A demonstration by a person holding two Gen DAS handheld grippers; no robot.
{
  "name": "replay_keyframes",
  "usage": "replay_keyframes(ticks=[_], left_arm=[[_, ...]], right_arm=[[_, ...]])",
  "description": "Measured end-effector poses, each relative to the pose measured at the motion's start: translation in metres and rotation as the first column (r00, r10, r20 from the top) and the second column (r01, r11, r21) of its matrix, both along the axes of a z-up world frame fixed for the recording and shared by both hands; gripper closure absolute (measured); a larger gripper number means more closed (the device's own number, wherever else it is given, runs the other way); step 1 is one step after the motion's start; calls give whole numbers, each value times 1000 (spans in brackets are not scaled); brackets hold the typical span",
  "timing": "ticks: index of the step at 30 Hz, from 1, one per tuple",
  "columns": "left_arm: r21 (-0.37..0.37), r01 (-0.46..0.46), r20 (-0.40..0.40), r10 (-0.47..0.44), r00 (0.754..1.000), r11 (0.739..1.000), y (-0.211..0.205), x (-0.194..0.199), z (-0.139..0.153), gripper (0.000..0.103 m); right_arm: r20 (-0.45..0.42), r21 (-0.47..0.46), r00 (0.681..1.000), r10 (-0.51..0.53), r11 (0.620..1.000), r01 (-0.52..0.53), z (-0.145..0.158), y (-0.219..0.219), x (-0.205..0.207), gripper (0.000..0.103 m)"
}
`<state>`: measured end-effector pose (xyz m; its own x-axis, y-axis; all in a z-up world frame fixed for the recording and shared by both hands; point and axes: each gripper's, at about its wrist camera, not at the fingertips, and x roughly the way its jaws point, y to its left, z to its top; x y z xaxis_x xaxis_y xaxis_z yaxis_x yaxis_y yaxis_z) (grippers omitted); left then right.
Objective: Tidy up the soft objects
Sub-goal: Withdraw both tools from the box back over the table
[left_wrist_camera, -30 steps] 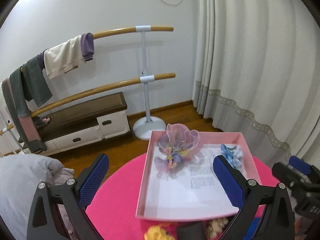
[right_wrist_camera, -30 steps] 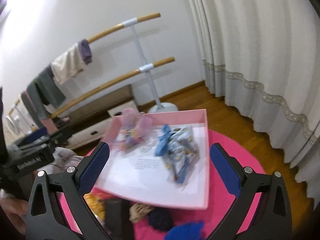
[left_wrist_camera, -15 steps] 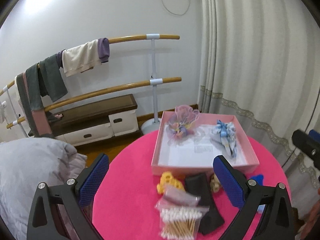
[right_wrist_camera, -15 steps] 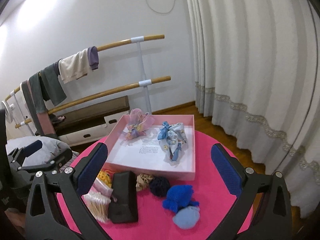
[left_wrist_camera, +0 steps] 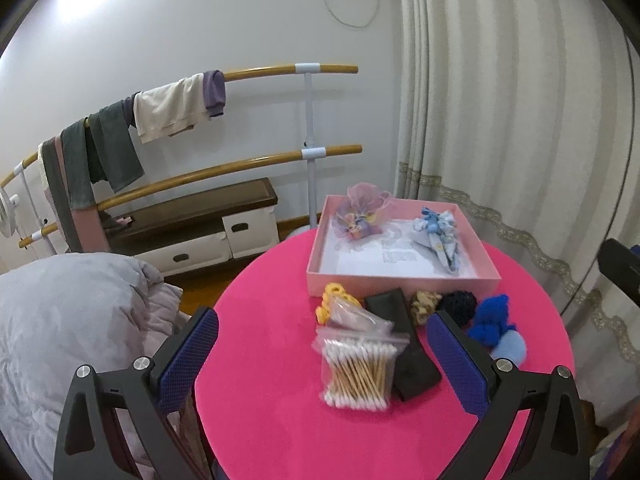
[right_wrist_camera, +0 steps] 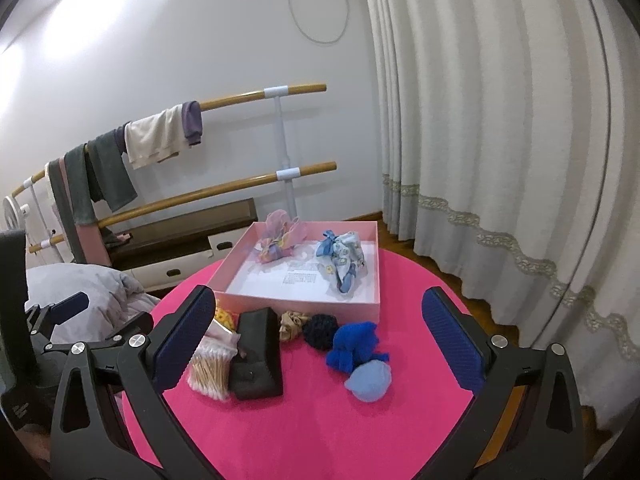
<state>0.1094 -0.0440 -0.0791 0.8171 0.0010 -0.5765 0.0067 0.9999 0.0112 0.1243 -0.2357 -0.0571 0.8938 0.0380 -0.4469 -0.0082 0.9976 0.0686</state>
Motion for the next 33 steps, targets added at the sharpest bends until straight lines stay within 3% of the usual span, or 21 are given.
replay_keyframes(ticks=[13, 27, 33], left_arm=[[-14, 28, 24, -28, 999, 1000, -16, -48, 15, 0], [-13, 21, 21, -20, 1000, 1000, -26, -55, 16, 0], [-13, 8, -20, -8, 1000, 1000, -24, -45, 2, 0]], right_arm=[[17, -10, 1000, -5, 1000, 5, -2, 5, -31, 0], [18, 0, 1000, -14, 1000, 14, -2, -3, -39, 0], [-12, 7, 999, -41, 999, 41, -12, -17, -34, 0]])
